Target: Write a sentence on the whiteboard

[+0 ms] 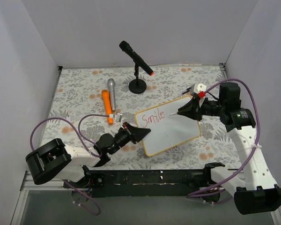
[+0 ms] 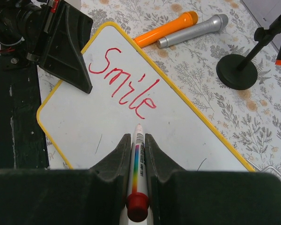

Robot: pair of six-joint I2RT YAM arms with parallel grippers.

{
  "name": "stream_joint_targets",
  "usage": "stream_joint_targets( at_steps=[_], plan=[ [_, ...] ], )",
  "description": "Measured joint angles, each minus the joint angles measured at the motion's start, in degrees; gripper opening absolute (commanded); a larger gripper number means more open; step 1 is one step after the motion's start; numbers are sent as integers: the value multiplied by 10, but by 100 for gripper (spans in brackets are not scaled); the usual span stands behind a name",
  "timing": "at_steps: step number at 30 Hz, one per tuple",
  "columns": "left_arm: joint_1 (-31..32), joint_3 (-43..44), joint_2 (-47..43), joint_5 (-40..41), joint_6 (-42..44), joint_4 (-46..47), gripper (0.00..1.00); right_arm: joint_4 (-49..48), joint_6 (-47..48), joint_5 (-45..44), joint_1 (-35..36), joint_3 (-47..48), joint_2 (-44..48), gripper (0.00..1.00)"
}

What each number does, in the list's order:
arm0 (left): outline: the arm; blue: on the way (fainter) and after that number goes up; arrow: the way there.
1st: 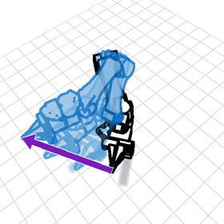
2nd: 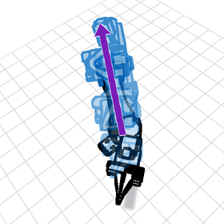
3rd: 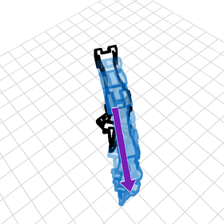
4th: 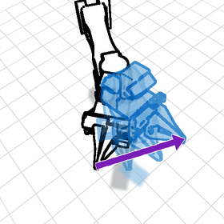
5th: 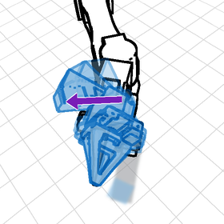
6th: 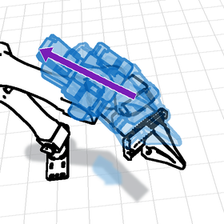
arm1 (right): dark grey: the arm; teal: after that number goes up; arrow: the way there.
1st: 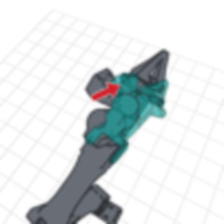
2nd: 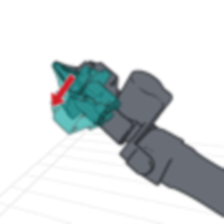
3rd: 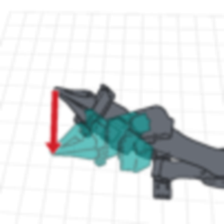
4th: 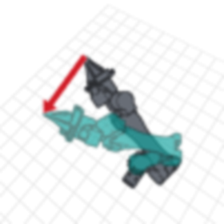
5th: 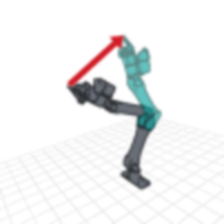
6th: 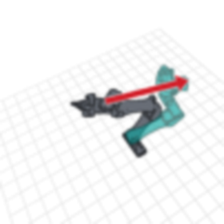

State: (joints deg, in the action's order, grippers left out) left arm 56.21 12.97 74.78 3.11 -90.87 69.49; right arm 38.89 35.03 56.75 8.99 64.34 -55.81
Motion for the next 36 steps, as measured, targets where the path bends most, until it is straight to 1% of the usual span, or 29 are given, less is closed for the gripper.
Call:
stream_joint_targets(
  at_steps=[7,15,27,36],
  plan=[
    [-1,-4,-7,5,-1,0,0,-5,2,-3,0,-21,0,1],
    [-2,-4,-7,10,-6,0,0,-37,-5,-5,1,-31,-21,1],
    [-2,1,-5,10,-11,0,0,-85,-33,-43,7,-40,-34,1],
    [-3,1,-2,12,-11,-5,0,-84,-29,-44,9,-54,-38,1]
  ],
)
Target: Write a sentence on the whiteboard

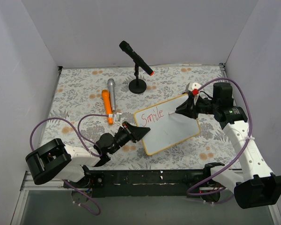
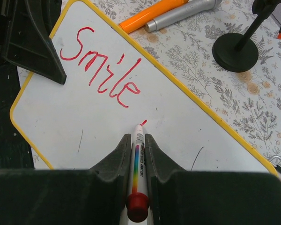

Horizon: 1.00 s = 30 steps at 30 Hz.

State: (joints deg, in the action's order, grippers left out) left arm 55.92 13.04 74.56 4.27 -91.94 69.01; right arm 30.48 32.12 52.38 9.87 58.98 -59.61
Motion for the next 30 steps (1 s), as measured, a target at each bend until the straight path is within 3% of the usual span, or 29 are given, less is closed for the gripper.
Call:
stream_joint_targets(
  at_steps=[30],
  plan=[
    [-5,0,4,0,0,3,0,-71,-60,-54,-24,31,-29,1]
  ],
)
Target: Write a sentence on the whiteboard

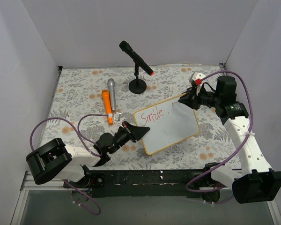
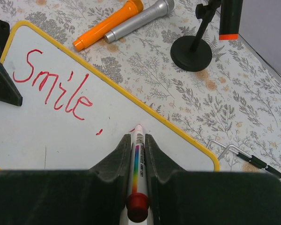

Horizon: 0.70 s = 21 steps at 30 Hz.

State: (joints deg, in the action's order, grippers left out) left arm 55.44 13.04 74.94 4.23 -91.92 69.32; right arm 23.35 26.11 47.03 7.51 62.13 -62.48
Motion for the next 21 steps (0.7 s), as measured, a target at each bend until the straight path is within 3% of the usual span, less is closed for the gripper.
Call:
stream_joint_targets(
  at_steps=[21],
  plan=[
    [-2,0,8,-3,0,1,0,70,45,12,0,-35,32,1]
  ],
)
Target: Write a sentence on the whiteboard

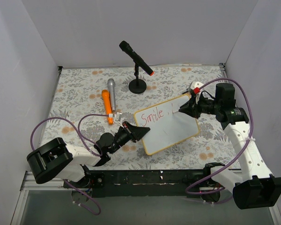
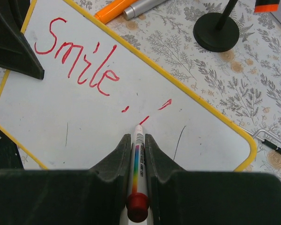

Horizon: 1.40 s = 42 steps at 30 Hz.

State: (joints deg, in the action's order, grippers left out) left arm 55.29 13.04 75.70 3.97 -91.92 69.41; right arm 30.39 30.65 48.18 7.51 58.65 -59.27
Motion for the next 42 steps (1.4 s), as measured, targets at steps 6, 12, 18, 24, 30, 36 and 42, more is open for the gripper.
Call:
stream_joint_targets(
  at_steps=[6,12,18,24,30,36,42],
  plan=[
    [-1,0,0,0,0,0,0,12,9,2,0,-4,3,1],
    [-1,0,0,-1,0,0,0,11,3,2,0,9,-2,1],
    [-1,0,0,-1,0,0,0,-11,-9,2,0,32,-21,1],
    [-1,0,4,-2,-1,1,0,-35,-24,-1,0,32,-36,1],
    [-1,0,11,-2,-1,0,0,-56,-39,-3,0,42,-43,1],
    [-1,0,11,-2,-3,0,0,-66,-43,-9,0,43,-43,1],
    [-1,0,11,-2,-4,0,0,-65,-39,-9,0,41,-45,1]
  ],
)
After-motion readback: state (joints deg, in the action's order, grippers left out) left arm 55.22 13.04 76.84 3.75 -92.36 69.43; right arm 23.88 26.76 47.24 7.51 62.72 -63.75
